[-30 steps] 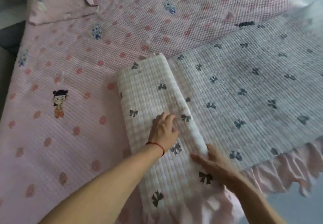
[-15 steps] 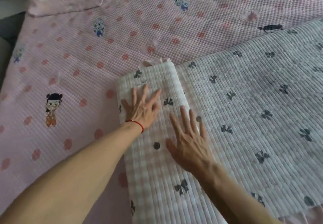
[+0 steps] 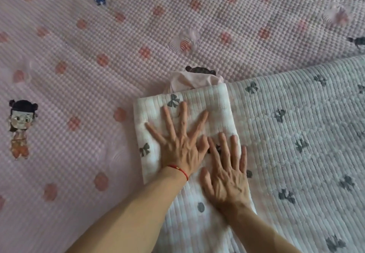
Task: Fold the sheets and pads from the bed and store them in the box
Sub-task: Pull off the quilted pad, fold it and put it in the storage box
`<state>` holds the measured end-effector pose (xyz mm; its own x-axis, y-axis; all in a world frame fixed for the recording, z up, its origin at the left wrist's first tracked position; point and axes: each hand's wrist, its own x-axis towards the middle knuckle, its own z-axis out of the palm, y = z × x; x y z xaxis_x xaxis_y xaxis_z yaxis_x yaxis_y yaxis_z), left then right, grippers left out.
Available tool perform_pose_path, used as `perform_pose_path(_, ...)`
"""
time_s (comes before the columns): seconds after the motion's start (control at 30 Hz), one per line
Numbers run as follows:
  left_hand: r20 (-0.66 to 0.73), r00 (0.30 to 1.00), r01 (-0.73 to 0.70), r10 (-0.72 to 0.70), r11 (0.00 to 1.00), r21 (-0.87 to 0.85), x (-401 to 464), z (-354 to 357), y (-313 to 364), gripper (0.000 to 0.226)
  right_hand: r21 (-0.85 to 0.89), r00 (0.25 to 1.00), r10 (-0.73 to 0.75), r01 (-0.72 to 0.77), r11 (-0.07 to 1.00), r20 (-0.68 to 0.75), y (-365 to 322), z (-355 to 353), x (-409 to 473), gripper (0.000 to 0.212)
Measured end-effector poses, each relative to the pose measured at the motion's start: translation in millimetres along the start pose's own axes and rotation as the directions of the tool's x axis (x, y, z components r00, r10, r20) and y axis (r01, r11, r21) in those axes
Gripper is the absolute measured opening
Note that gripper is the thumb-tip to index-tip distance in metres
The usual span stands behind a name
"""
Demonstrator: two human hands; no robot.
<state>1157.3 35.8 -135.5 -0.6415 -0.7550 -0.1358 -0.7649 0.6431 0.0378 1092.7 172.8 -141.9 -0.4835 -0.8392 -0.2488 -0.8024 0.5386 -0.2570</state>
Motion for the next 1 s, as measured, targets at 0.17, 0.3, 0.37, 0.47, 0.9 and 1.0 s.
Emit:
perform_pose_path(0.17,0.007,1.000,-0.010,0.010,1.000,-0.006,1,2,0,0.070,-0.047,1.000,0.012,-0.012,0.999,0.000,3,11,5,0.081)
perform_pose_path(0.3,0.012,1.000,0.004,-0.004,1.000,0.003,2,-2,1,0.070,-0.049,1.000,0.004,-0.004,0.999,-0.010,4,13,4,0.082)
perform_pose_path(0.37,-0.014,1.000,0.008,-0.008,1.000,0.000,0,1,0,0.069,-0.041,1.000,-0.009,0.009,0.999,-0.009,2,11,3,0.082)
perform_pose_path(0.47,-0.037,0.999,0.020,-0.018,0.999,0.039,3,3,-1,0.066,-0.029,1.000,-0.020,0.019,0.999,-0.025,4,9,7,0.082)
perform_pose_path(0.9,0.138,0.988,0.090,-0.072,0.987,-0.133,-272,-6,29,0.063,0.094,0.923,-0.332,0.320,0.943,0.194,48,-18,-182,0.073)
perform_pose_path(1.0,0.228,0.906,0.417,-0.357,0.848,-0.328,-323,-3,25,0.084,0.165,0.933,-0.286,0.254,0.953,0.220,63,-4,-247,0.074)
